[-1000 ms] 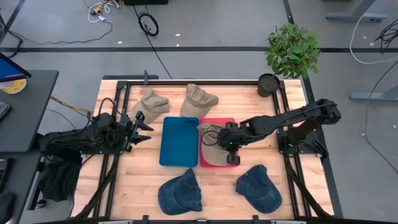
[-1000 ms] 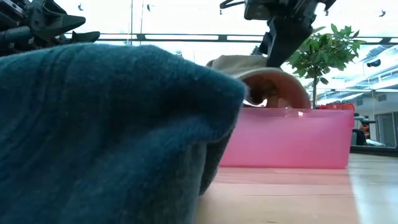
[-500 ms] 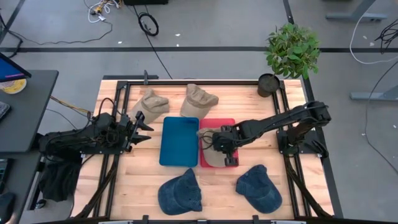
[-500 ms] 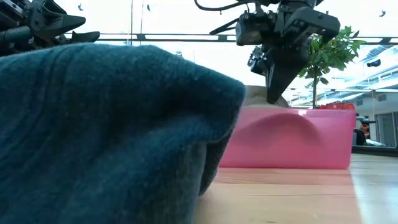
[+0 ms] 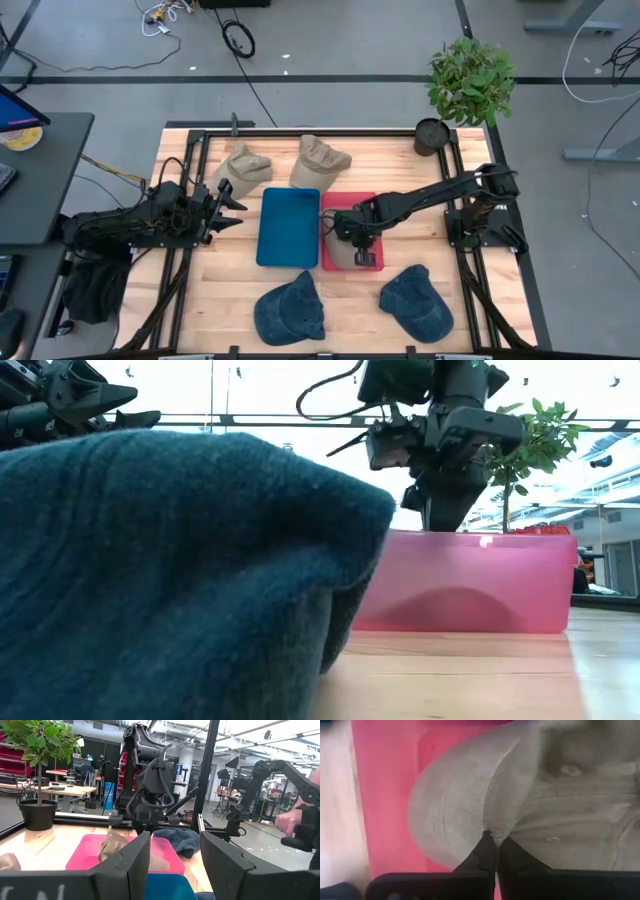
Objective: Pick & Place hat
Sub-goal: Put the brown cap into the red bin
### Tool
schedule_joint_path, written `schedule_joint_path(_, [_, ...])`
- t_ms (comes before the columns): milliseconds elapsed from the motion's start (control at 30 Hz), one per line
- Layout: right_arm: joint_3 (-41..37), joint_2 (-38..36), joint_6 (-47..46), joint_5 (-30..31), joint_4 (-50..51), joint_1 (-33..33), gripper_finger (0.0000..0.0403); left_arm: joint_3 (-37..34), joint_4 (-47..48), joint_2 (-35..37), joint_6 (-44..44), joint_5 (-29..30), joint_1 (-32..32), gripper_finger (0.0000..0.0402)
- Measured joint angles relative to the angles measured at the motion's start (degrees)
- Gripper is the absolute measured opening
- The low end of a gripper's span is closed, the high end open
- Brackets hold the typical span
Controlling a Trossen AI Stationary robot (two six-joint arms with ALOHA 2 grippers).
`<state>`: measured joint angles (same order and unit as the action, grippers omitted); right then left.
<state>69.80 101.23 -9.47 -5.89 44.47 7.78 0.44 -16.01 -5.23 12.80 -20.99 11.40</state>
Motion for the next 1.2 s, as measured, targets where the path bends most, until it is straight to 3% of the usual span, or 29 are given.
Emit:
schedule_joint_path(167, [0.0,1.3,1.5,-9.3,-0.4,-0.9,0.0000,0.0,0.0,0.0,0.0,0.0,0.0,0.0177])
schedule_joint_path(367, [0.0,1.3,0.7,-9.8,-0.3,-1.0,0.0016,0.0,0.0,0.0,0.0,0.0,0.0,0.0177])
schedule_joint_path(767, [1.6,-2.8,-3.4,-13.1,2.6,-3.0,0.0173,0.0,0.0,0.0,0.0,0.0,0.0,0.0177])
schedule_joint_path(967, [6.1,-5.1,-3.1,-6.9,2.3,-4.3,0.0226,0.0,0.0,0.0,0.0,0.0,0.0,0.0177])
schedule_joint_path(1100, [10.6,-5.3,-3.8,0.4,0.7,-6.7,0.0239,0.0,0.0,0.0,0.0,0.0,0.0,0.0177])
schedule_joint_path(1200, [12.5,-5.1,-8.2,1.6,-1.9,-10.4,0.0240,0.0,0.0,0.0,0.0,0.0,0.0,0.0177])
